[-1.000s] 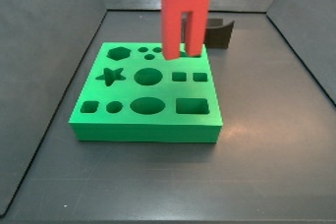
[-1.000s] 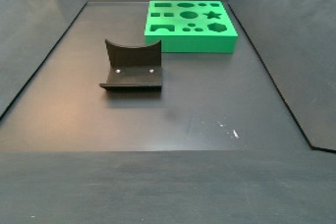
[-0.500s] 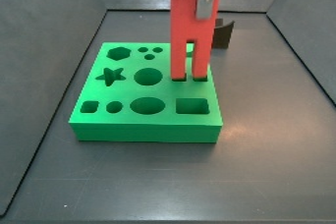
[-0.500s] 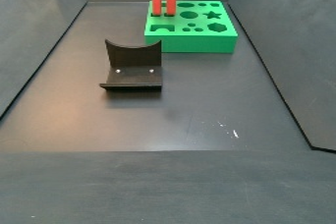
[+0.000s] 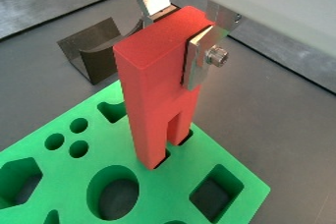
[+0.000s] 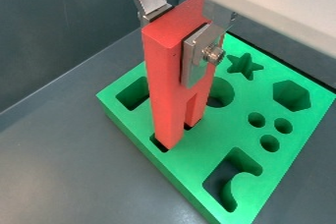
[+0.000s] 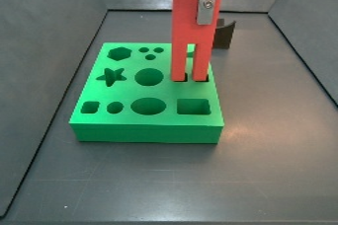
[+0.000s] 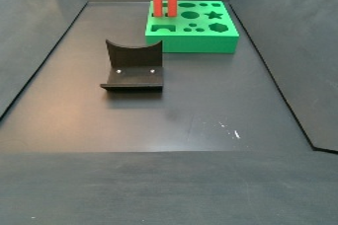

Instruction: Insert the double-square object.

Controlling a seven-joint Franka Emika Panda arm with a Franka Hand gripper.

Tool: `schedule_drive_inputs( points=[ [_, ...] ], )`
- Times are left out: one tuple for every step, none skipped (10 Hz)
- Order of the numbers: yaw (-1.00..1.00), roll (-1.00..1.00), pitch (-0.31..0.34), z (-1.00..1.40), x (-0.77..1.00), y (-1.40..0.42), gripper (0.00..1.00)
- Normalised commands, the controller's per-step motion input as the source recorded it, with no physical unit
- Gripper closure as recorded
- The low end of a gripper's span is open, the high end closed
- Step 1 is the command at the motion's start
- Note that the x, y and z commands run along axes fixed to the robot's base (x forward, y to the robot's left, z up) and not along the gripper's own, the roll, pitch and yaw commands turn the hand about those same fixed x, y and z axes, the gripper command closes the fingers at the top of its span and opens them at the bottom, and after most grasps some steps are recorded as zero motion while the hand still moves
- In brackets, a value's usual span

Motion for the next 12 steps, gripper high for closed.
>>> schedule_drive_inputs(
  points=[
    [0.00, -0.12, -0.027, -0.35, 0.10, 0.00, 1.00],
    [-0.02, -0.19, -0.047, -0.35, 0.03, 0.00, 1.00],
    [-0.09, -0.15, -0.051, -0.40, 0.11, 0.00, 1.00],
    [-0.14, -0.02, -0.019, -0.34, 0.01, 0.00, 1.00],
    [-0.07, 0.00, -0.031, -0.31, 0.00, 0.05, 1.00],
    [0.00, 0.04, 0.000, -0.24, 0.03, 0.04, 1.00],
    [0.00, 0.08, 0.000, -0.19, 0.06, 0.01, 1.00],
    [0.00, 0.10, 0.000, -0.17, 0.06, 0.00, 1.00],
    [0.00, 0.14, 0.000, -0.16, 0.06, 0.00, 1.00],
    [0.00, 0.14, 0.000, -0.18, 0.08, 0.00, 1.00],
    [0.01, 0.15, 0.000, -0.20, 0.03, 0.01, 1.00],
    [0.00, 0.14, 0.000, -0.23, 0.00, 0.02, 1.00]
  ],
)
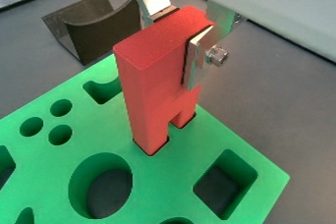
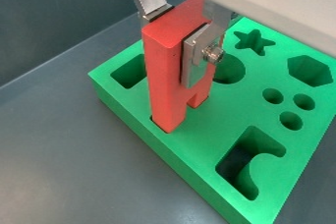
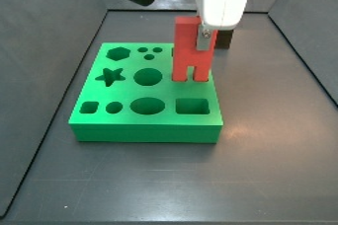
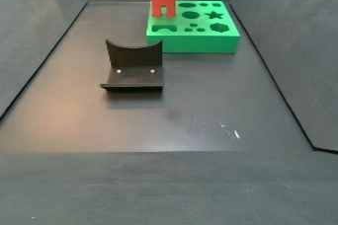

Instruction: Insert the double-square object.

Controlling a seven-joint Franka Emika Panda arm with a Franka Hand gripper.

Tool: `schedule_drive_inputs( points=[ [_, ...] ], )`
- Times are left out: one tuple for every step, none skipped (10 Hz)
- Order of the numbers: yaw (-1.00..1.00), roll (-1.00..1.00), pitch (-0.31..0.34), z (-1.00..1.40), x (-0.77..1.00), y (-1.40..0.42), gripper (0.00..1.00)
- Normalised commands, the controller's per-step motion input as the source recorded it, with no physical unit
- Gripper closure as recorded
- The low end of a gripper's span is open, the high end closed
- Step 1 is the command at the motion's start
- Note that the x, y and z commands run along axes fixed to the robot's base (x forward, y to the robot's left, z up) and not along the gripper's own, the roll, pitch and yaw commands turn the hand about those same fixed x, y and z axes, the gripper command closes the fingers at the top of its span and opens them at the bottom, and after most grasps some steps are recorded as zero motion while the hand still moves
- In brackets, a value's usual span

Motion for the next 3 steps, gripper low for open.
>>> schedule_drive_inputs(
  points=[
    [0.00, 0.10, -0.033, -0.27, 0.00, 0.00, 1.00],
    [0.00, -0.09, -0.034, -0.01, 0.00, 0.08, 1.00],
    [0.00, 0.00, 0.000, 0.00, 0.00, 0.00, 1.00]
  ],
)
